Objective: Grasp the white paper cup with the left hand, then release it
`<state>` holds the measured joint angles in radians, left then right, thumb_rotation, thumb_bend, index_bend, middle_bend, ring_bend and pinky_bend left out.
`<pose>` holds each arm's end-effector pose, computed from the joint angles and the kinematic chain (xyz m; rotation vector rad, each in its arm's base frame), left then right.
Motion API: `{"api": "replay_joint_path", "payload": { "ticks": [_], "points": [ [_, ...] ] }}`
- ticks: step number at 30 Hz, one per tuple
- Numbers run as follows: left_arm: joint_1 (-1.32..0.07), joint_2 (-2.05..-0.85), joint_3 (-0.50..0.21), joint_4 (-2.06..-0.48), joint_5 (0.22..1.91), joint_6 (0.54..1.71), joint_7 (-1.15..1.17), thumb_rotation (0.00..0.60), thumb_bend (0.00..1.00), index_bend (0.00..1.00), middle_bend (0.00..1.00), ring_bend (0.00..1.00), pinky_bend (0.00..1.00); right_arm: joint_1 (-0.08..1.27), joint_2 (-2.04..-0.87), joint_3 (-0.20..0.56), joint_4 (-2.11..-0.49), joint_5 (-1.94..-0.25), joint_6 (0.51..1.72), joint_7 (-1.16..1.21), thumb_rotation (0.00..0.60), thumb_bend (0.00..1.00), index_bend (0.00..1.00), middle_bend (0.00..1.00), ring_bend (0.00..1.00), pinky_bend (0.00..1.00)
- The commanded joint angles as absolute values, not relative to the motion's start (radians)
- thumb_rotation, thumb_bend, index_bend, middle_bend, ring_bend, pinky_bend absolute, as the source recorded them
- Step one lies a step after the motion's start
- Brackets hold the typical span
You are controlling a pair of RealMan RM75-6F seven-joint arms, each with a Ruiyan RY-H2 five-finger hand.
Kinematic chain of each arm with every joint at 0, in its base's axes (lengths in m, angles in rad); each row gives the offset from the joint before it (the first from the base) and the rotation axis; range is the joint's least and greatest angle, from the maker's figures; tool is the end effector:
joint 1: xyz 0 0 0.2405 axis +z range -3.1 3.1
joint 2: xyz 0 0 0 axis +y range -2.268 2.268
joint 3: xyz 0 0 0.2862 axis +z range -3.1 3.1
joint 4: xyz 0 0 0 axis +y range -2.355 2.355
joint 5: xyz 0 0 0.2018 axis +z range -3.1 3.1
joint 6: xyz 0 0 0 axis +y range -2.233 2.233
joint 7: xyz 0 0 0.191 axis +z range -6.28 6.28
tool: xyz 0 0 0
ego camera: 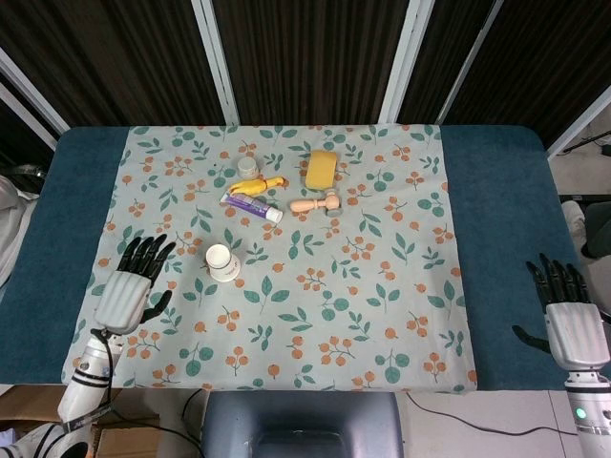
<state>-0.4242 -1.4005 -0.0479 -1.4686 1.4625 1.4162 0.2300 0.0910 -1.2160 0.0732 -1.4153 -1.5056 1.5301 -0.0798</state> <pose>-0.2486 0.3299 0.0809 -1.6155 -0.6712 -1.0235 -0.3564 -0.2383 0.1767 1.3906 -0.7123 0.8181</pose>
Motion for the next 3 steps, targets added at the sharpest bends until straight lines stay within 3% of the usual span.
{"api": "replay_joint_path", "payload": {
  "ticks": [1,3],
  "points": [
    [-0.159,-1.253,0.091,-1.469,1.43,1.582,0.133,0.6,0.36,0.0,0.0,0.0,0.0,0.077,-1.213,0.067,-1.404,-1.524,1.557,-0.073,0.6,0.22,0.0,0.0,0.0,0.0],
    [-0.135,-1.258,0.097,-1.436,1.423,1.577,0.087,0.6,0.37,0.0,0.0,0.0,0.0,0.071,-1.212,0.063,-1.401,-1.526,1.559,-0.07,0.6,0.22,0.0,0.0,0.0,0.0]
  ]
}}
